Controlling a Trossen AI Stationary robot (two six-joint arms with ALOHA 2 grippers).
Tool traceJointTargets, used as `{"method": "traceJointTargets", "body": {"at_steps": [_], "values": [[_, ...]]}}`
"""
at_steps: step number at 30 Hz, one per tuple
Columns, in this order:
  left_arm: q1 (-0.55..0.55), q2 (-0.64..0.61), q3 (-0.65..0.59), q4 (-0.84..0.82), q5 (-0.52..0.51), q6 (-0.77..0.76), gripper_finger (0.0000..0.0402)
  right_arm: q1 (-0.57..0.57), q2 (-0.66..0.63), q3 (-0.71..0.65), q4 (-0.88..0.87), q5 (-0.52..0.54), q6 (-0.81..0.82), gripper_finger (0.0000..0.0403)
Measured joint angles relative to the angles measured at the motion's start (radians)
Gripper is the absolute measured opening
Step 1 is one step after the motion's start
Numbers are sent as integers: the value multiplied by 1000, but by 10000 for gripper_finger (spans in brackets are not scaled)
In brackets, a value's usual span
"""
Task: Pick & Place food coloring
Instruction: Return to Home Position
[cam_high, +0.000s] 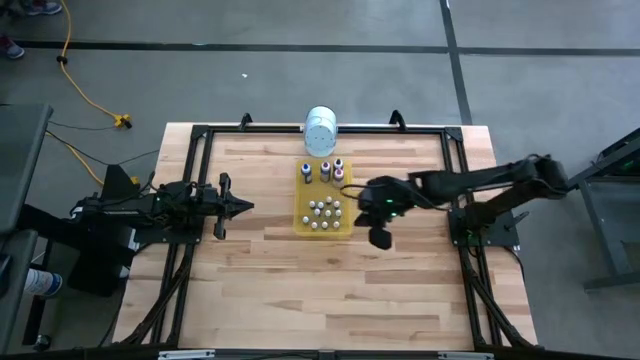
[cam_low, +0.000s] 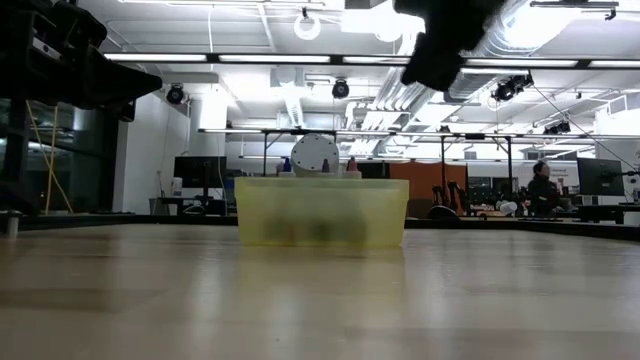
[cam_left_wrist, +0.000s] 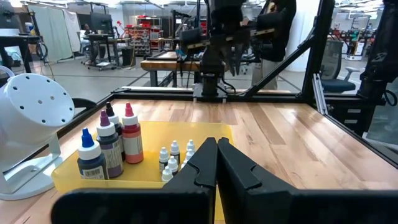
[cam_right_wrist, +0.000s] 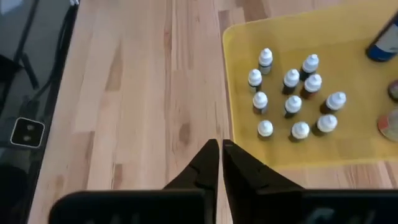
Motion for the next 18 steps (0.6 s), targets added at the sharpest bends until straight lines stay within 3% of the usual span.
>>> {"method": "traceJointTargets", "body": {"at_steps": [11,18], "values": [[0,0,0,0,0,0,0,-5,-442,-538,382,1,1,1],[0,0,0,0,0,0,0,-5,-731,-798,588,4,-1,1]]}}
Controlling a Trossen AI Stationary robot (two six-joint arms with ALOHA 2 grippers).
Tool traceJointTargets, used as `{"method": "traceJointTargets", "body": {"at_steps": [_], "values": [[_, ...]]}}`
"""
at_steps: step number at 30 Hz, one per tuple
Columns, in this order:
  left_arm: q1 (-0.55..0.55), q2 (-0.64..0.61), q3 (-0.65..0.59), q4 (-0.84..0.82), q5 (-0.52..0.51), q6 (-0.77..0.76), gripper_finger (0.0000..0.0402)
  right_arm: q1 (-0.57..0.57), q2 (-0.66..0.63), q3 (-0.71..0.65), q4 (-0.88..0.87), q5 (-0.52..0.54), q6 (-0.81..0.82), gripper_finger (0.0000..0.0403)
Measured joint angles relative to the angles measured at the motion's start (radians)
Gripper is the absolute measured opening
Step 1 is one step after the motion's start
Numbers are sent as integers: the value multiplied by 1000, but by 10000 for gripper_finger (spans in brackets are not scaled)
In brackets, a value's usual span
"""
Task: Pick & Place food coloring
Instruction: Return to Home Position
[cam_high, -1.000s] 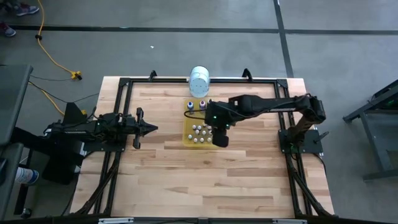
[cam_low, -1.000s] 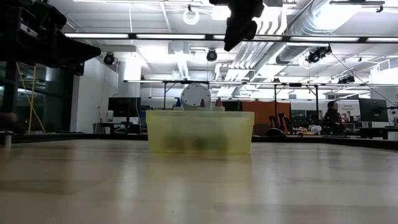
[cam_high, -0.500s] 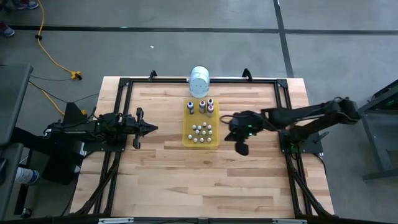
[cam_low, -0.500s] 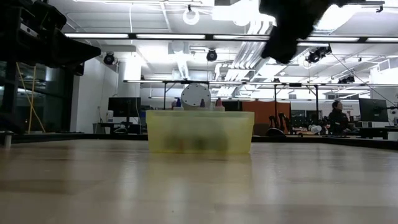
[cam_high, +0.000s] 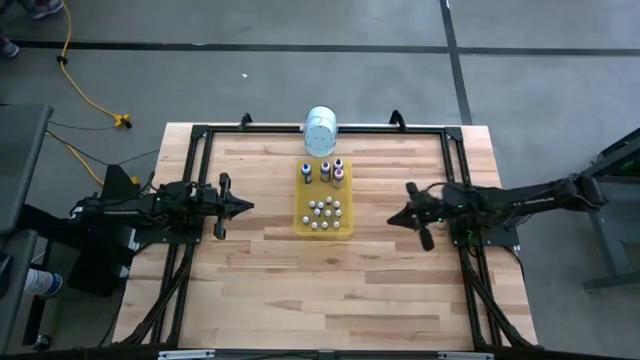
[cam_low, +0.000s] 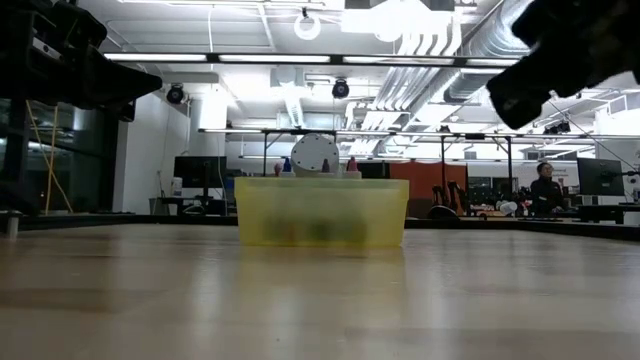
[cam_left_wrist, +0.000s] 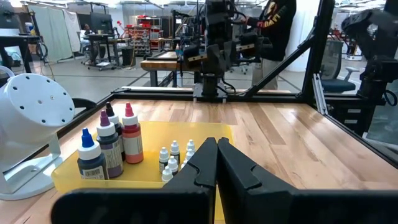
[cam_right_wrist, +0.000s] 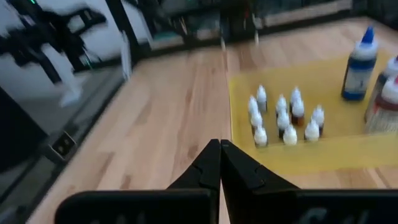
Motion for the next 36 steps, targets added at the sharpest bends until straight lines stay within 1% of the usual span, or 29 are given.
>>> {"method": "traceJointTargets", "body": {"at_steps": [3,9,15,18,23,28,32,36], "values": [[0,0,0,0,0,0,0,1,-119,-63,46,-2,-1,0],[0,0,0,0,0,0,0,1,-333,-149,56,-4,-1,0],[0,0,0,0,0,0,0,1,-482,-179,47,5,-23,0],[0,0,0,0,0,0,0,0,-527,-179,48,9,-58,0],[0,0,0,0,0,0,0,1,-603,-179,48,58,-108,0],[0,0,0,0,0,0,0,1,-659,-183,27,53,-127,0],[0,0,0,0,0,0,0,1,-655,-223,76,35,-125,0],[0,0,0,0,0,0,0,0,-655,-257,132,45,-125,0]]}}
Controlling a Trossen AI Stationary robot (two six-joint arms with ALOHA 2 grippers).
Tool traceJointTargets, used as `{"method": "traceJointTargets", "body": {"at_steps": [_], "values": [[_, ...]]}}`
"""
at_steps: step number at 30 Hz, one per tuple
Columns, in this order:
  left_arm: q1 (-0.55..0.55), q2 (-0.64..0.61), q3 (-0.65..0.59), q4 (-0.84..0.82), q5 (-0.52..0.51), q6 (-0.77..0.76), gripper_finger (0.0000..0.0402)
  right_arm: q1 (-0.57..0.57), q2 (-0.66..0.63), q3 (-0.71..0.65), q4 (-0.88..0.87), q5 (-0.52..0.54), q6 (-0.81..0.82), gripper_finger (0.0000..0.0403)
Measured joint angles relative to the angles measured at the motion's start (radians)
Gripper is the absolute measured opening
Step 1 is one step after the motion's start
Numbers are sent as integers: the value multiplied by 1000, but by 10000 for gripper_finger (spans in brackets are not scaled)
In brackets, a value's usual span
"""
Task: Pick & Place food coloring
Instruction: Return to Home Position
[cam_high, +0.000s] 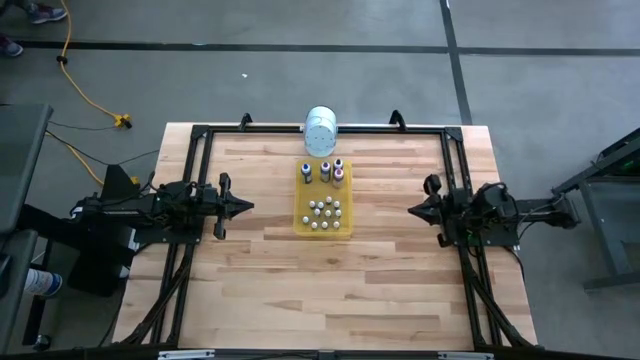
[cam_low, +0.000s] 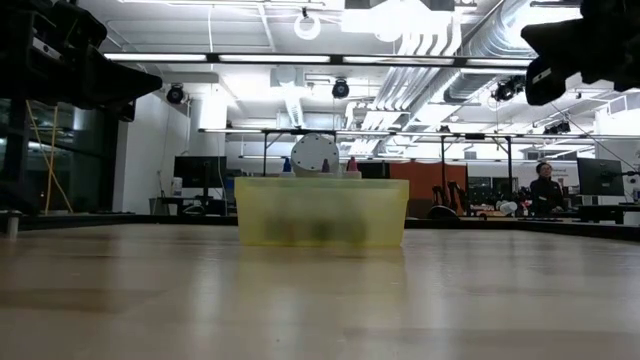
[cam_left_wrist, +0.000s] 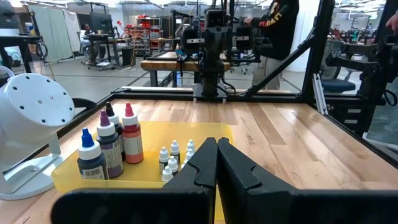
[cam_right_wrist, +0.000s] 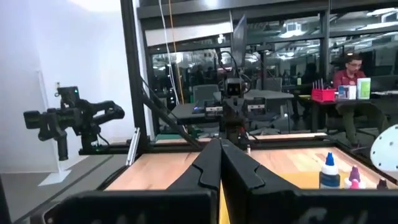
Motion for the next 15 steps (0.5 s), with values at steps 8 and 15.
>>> {"method": "traceJointTargets", "body": {"at_steps": [8,15], "values": [[0,0,0,0,0,0,0,0,0,-13,30,53,-55,0],[0,0,0,0,0,0,0,0,0,-13,-9,76,-83,0]]}}
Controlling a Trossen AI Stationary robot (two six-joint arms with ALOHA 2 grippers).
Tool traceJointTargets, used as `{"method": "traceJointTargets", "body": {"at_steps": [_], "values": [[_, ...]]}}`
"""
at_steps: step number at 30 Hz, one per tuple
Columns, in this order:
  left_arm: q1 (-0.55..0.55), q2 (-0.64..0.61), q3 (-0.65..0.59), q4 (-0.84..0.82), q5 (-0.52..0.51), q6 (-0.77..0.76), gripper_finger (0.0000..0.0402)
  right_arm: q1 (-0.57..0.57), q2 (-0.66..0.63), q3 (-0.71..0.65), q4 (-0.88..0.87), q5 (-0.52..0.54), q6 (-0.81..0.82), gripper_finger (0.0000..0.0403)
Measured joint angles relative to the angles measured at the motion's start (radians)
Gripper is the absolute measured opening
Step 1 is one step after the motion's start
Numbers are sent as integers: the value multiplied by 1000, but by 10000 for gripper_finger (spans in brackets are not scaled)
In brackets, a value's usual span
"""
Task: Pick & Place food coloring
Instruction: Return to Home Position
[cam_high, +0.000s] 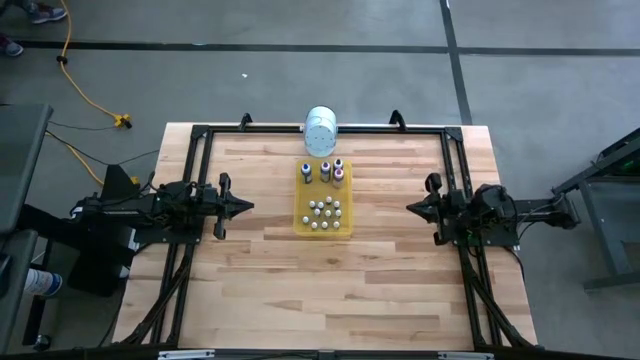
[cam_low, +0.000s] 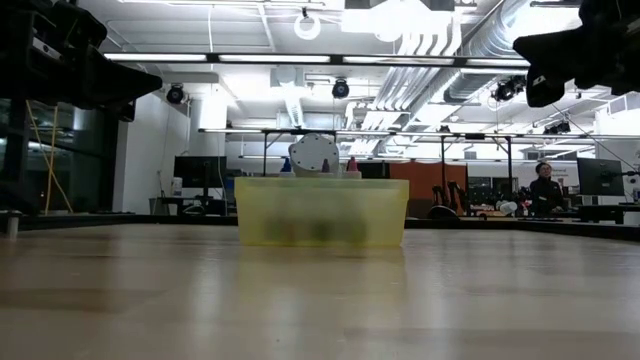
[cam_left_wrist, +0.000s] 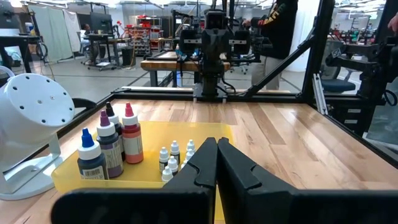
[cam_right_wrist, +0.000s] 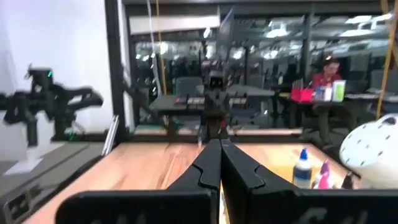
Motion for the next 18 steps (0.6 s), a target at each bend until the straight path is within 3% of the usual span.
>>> {"method": "traceJointTargets", "body": {"at_steps": [6,13,18], "values": [[0,0,0,0,0,0,0,0,0,0,-72,-7,3,0],[0,0,0,0,0,0,0,0,0,5,-92,211,-3,0],[0,0,0,0,0,0,0,0,14,5,-146,249,-191,0]]}}
